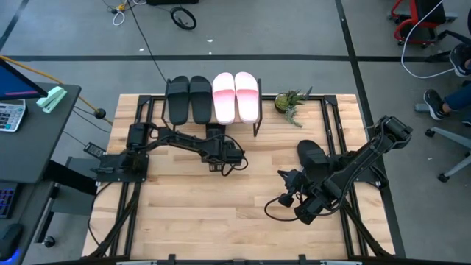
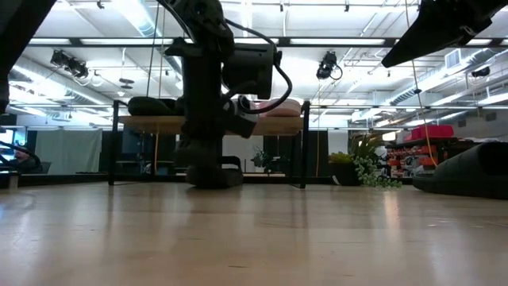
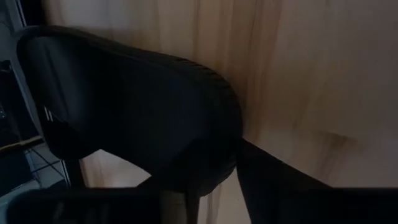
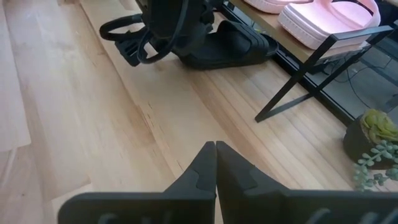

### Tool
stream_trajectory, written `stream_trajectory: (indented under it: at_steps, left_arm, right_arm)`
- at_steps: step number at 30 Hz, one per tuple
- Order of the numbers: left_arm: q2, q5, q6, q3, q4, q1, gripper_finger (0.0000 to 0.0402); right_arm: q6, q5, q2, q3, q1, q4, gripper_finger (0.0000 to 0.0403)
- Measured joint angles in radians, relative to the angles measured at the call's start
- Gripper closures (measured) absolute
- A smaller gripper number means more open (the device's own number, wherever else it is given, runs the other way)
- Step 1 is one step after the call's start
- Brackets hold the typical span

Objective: Pick and place slides into the shelf
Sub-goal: Put the black slipper under the shelf

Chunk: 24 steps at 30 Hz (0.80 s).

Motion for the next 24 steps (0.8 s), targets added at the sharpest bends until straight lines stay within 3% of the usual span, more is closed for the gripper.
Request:
stream_trajectory:
  at_steps: [12,16,20,22,24]
  left_arm:
    - [-0.001,0.083,-0.19,0.039,-0.054,-0.12,0.0206]
    - [-0.002,0.253,-0.326,0.126,-0.046,-0.206,0.0202]
    - [-0.003,0.29,-0.389,0.21,-0.041,-0.301,0.0212]
    - [-0.003,0.291,-0.374,0.235,-0.05,-0.344,0.0219]
    - [-0.003,0.29,-0.378,0.252,-0.078,-0.391,0.0227]
  right_arm:
    - [-0.027,0.0,0.0,0.0,0.0,0.0,0.0398]
    - [-0.042,0.0,0.0,0.0,0.0,0.0,0.0398]
    - [-0.126,-0.002,0.0,0.0,0.001,0.006,0.04]
    - [-0.134,-0.053,0.0,0.0,0.016,0.028,0.04]
    - [-0.165,-0.184,0.0,0.0,0.049,0.051,0.0399]
